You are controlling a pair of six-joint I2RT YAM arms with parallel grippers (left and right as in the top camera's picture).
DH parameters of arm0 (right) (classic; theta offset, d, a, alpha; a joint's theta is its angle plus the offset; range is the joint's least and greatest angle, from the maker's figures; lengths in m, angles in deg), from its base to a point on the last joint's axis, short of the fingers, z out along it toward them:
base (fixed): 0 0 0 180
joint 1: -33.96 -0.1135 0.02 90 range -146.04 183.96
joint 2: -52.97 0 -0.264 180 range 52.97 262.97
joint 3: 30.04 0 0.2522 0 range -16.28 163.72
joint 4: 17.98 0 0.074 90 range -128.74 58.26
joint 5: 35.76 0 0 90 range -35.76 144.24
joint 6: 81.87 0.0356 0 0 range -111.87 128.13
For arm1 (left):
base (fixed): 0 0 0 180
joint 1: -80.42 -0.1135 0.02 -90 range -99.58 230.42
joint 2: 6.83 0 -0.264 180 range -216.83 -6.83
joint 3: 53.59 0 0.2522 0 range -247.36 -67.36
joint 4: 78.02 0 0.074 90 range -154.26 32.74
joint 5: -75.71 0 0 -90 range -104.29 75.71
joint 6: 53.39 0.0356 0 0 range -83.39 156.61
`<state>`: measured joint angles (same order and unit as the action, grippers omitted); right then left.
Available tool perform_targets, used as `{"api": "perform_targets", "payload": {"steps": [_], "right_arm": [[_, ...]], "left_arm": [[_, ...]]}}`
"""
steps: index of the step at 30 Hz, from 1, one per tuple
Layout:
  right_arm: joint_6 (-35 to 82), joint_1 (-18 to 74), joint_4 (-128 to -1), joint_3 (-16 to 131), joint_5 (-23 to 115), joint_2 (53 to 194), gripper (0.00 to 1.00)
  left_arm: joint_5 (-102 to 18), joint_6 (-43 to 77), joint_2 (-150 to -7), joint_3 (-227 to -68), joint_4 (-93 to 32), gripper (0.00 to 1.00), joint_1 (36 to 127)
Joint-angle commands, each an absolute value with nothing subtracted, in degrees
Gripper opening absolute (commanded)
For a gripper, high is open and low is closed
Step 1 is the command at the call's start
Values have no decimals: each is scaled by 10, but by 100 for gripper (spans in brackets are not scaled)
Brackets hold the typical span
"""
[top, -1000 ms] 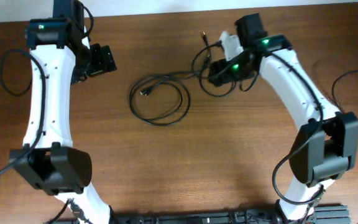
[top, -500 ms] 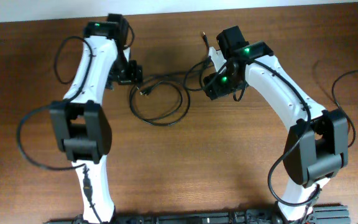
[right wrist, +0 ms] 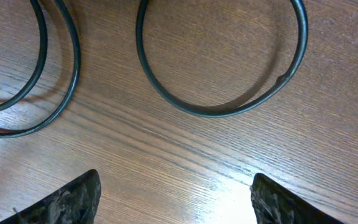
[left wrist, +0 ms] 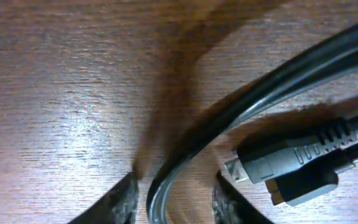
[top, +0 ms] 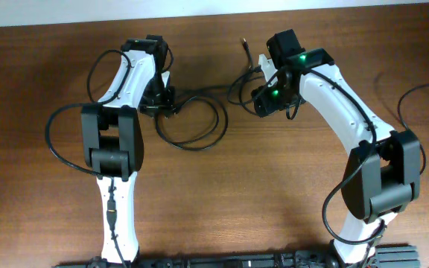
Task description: Untangle cables
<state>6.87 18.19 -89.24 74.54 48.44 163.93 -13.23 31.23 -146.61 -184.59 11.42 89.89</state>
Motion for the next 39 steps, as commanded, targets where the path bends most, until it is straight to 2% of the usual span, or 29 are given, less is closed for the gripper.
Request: {"api": "perform_targets", "payload": {"steps": [1,2,8,14,18,39], "right_arm": [[71,184,-894,742,492,1644,77],[71,184,-894,742,492,1644,77],[70,184,-894,742,492,1644,77],[70,184,-894,742,491,1644,77],[70,184,-893,742,491,1644,77],[71,184,-894,742,491,1644,77]], "left_arm": [[-130,316,-1478,-1845,112,10,897],[-130,316,-1478,-1845,112,0,897],[-130,316,-1476,-1914,163,0,897],[-135,317,-1464,-2081,263,0,897],[-189,342,-1463,-2165,315,0,897],[-195,344,-1463,-2171,325,0,898]]}}
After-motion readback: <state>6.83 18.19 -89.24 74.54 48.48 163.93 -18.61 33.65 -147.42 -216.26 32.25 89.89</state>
